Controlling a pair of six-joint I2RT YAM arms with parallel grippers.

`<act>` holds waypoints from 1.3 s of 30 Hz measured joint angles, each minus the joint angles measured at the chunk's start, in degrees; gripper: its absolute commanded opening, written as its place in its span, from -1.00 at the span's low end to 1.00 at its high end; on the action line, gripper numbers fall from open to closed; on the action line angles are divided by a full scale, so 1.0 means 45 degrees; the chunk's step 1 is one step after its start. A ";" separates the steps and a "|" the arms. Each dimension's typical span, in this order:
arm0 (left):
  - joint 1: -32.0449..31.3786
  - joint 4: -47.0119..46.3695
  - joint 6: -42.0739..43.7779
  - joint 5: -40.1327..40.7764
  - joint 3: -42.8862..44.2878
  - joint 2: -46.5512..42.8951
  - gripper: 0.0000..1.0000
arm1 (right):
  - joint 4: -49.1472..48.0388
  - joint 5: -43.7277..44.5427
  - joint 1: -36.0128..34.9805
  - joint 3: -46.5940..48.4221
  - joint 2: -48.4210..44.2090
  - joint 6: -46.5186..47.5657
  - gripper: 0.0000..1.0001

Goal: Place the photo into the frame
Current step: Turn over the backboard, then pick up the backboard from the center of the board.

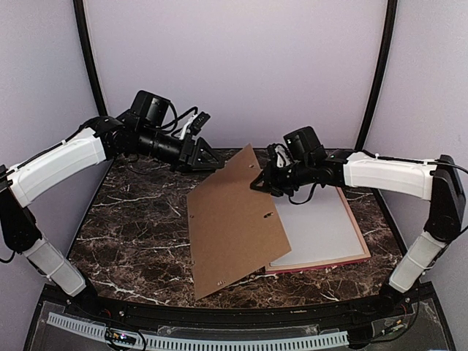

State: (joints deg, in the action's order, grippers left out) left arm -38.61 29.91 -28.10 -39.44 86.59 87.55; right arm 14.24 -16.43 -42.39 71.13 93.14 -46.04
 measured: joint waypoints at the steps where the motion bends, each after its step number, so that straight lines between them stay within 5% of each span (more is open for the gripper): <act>1: 0.0000 0.0034 0.0058 0.0112 -0.0073 -0.0005 0.06 | 0.0034 0.0000 0.0044 -0.0117 0.0087 0.0063 -0.98; 8: 0.0005 0.0243 0.0578 0.1229 -0.0869 -0.0015 0.16 | -0.1122 -0.0782 0.0510 -0.0831 0.0291 -0.0214 -1.00; 19: 0.0005 0.0767 0.1273 0.4177 -0.1734 -0.0015 0.76 | -0.1744 -0.3143 0.2968 -0.3381 -0.2030 0.0257 -1.00; 28: -0.0058 0.0248 0.1297 0.4755 -0.1817 0.1515 0.77 | -0.0651 -0.5139 0.7689 -0.4852 -0.5688 0.1156 -1.00; 39: -0.1520 -0.0340 0.0355 0.6285 0.0277 0.5421 0.64 | -0.0107 -0.7650 1.2590 -0.4920 -0.7198 0.1156 -1.00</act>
State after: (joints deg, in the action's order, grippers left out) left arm -45.45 28.38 -26.50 -11.16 87.83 111.94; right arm 13.76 -50.85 14.26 48.99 60.75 -40.84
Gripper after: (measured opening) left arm 0.847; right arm 0.016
